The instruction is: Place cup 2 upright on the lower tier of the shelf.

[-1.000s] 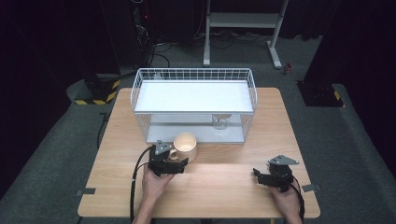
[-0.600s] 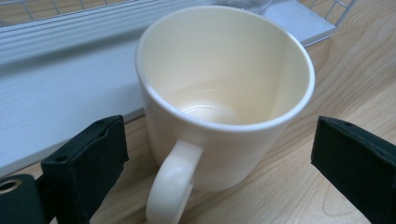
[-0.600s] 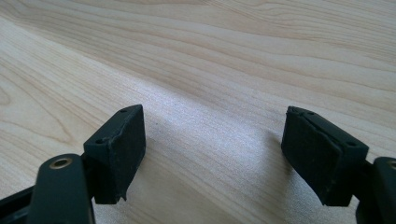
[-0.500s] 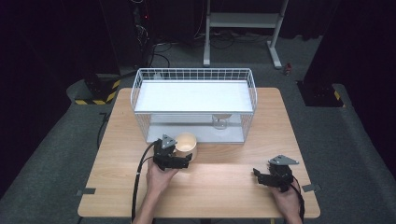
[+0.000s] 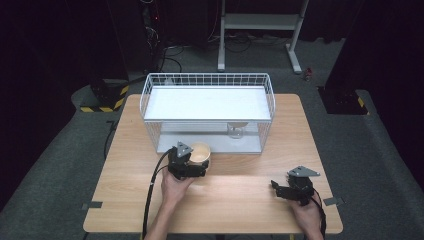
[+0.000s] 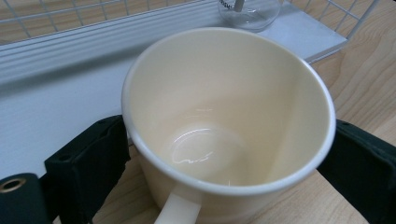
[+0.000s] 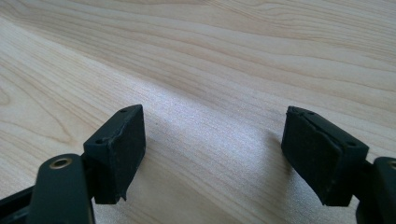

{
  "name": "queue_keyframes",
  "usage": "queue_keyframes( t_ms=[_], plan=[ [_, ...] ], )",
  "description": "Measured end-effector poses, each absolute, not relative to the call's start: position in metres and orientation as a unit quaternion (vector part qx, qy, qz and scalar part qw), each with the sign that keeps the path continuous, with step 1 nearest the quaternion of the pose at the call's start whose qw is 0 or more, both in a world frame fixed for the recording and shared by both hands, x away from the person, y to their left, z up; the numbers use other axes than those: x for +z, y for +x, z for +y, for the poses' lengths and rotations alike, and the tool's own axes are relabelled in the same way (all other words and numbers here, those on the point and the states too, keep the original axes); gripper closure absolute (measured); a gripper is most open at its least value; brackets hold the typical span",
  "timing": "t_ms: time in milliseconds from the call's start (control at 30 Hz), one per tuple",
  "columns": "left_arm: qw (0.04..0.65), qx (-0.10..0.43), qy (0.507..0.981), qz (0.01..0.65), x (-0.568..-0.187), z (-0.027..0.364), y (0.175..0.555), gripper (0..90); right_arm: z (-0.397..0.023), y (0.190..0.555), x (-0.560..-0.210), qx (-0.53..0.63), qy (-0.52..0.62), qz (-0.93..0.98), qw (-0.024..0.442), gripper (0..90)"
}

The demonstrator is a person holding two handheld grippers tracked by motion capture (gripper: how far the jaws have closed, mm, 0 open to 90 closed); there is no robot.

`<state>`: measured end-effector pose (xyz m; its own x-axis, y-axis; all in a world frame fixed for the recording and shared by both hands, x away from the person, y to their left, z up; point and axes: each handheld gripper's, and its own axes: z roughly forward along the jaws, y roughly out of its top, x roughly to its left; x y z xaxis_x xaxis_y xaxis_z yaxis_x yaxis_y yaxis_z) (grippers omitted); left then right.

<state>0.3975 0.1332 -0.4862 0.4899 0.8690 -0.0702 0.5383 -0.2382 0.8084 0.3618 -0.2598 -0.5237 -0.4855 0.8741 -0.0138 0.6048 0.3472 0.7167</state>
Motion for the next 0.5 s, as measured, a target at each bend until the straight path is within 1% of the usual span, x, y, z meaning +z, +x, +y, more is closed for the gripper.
queue_keyframes(
  t_ms=[200, 500],
  plan=[
    [0.399, 0.214, 0.761, 0.464, -0.4889, 0.1285, 0.3997, 8.7, -0.2598, 0.3618, -0.5237, 0.332, 0.465, 0.795, 0.203, 21.9],
    [0.390, 0.225, 0.763, 0.463, -0.4905, 0.1247, 0.3996, 8.9, -0.2598, 0.3618, -0.5237, 0.332, 0.465, 0.795, 0.203, 21.9]
  ],
)
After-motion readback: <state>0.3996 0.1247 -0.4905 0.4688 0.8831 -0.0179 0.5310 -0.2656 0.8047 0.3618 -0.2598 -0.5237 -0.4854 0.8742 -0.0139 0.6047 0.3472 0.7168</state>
